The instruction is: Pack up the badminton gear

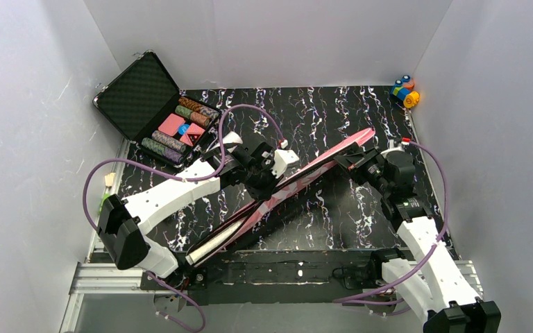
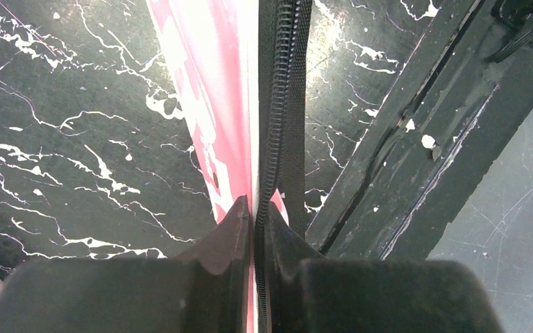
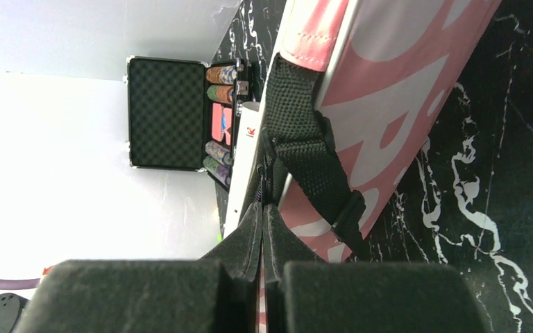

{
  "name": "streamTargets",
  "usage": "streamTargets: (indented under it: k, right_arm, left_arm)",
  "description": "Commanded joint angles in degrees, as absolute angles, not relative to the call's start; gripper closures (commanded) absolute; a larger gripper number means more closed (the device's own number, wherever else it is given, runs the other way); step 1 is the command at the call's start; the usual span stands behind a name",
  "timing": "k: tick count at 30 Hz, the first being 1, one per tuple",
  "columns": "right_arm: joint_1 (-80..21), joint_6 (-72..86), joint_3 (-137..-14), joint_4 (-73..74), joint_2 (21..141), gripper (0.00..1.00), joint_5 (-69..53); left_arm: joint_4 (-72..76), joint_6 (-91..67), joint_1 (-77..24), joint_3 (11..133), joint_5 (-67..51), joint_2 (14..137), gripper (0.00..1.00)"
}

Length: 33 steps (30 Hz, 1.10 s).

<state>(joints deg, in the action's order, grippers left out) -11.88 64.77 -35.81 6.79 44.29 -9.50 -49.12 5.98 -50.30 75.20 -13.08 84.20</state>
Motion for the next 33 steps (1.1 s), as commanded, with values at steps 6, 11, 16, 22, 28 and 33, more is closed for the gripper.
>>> streamTargets:
  k: [6, 11, 16, 22, 28, 33]
  right_arm:
    - [-12.13, 70.13, -31.73, 0.64, 43.63, 0.99, -17.2]
    - [-12.27, 70.15, -32.63, 0.86, 43.29, 0.99, -18.19]
    - [-12.62, 72.45, -32.0, -3.35, 45.68, 0.99, -23.61]
    - [-23.73, 70.18, -38.4, -7.07, 55.05, 0.99, -27.66]
    - [-36.07, 70.71, -42.53, -9.89, 63.38, 0.99, -28.95]
    - [-40.47, 72.26, -43.46, -11.96, 66.08, 0.99, -30.01]
  left_arm:
    - [-46.38, 5.97, -49.83, 77.2, -14.42, 82.15, 1.0]
    - [-46.66, 5.98, -49.83, 77.83, -14.43, 82.88, 1.0]
    - [-46.45, 6.15, -49.83, 78.45, -14.13, 83.28, 1.0]
    - [-46.82, 6.33, -49.83, 79.45, -13.81, 83.67, 1.0]
    - [-46.84, 6.59, -49.58, 80.37, -13.03, 83.39, 1.0]
    - [-46.71, 6.76, -49.51, 80.34, -12.78, 83.18, 1.0]
